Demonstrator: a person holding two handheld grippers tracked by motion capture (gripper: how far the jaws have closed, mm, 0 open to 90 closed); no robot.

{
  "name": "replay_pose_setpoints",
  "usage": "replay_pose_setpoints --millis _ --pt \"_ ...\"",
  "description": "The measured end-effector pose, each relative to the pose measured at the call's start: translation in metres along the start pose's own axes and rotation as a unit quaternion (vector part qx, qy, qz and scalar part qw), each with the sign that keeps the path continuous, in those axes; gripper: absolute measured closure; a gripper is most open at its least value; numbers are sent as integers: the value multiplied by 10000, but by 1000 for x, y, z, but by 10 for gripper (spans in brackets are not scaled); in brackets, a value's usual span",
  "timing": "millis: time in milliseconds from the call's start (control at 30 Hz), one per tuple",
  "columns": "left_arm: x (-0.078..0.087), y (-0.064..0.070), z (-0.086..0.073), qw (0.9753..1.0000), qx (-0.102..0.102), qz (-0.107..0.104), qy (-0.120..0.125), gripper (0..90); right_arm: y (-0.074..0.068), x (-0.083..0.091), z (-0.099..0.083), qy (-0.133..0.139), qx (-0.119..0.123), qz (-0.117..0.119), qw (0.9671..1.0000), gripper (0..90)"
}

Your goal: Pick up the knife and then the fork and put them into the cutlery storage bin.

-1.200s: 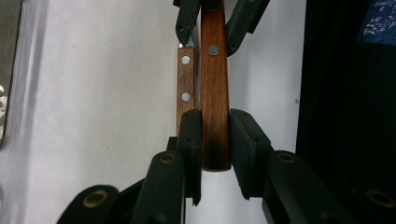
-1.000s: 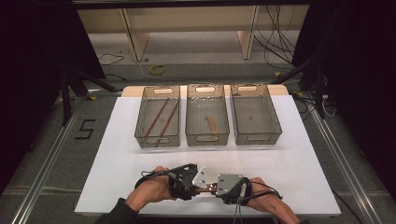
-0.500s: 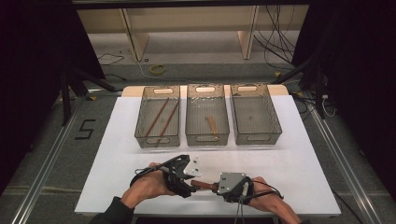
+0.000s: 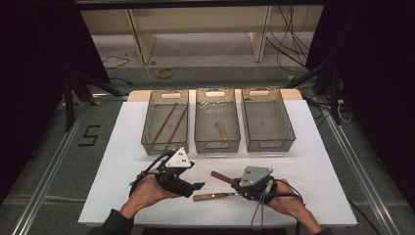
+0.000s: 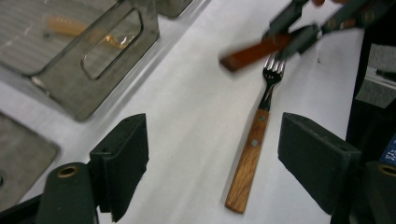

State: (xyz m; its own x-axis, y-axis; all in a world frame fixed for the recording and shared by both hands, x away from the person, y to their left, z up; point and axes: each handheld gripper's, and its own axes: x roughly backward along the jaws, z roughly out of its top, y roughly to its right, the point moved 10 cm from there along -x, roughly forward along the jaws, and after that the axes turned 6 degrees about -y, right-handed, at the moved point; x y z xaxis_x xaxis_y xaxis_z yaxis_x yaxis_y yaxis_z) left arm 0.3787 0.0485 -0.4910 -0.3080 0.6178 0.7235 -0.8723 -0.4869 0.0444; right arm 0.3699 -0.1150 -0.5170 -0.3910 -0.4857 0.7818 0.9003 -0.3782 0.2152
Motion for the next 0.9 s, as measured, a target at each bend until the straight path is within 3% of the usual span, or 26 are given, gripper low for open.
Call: replay_pose_setpoints --millis 100,267,433,733,900 --pt "-2 -4 -10 9999 118 42 61 231 17 4 -1 36 -393 -142 9991 778" --pt "-6 -8 -19 9993 336 58 152 220 46 10 -1 83 -1072 -380 9935 778" --pt "-6 -12 -22 9979 514 96 372 217 80 15 3 256 -1704 -588 9833 778" --pt "-5 -17 -32 9966 668 139 455 214 142 24 11 327 -2411 -900 9658 777" --pt "-5 -18 -38 9963 729 129 439 199 175 30 16 333 -2679 -1055 9571 777"
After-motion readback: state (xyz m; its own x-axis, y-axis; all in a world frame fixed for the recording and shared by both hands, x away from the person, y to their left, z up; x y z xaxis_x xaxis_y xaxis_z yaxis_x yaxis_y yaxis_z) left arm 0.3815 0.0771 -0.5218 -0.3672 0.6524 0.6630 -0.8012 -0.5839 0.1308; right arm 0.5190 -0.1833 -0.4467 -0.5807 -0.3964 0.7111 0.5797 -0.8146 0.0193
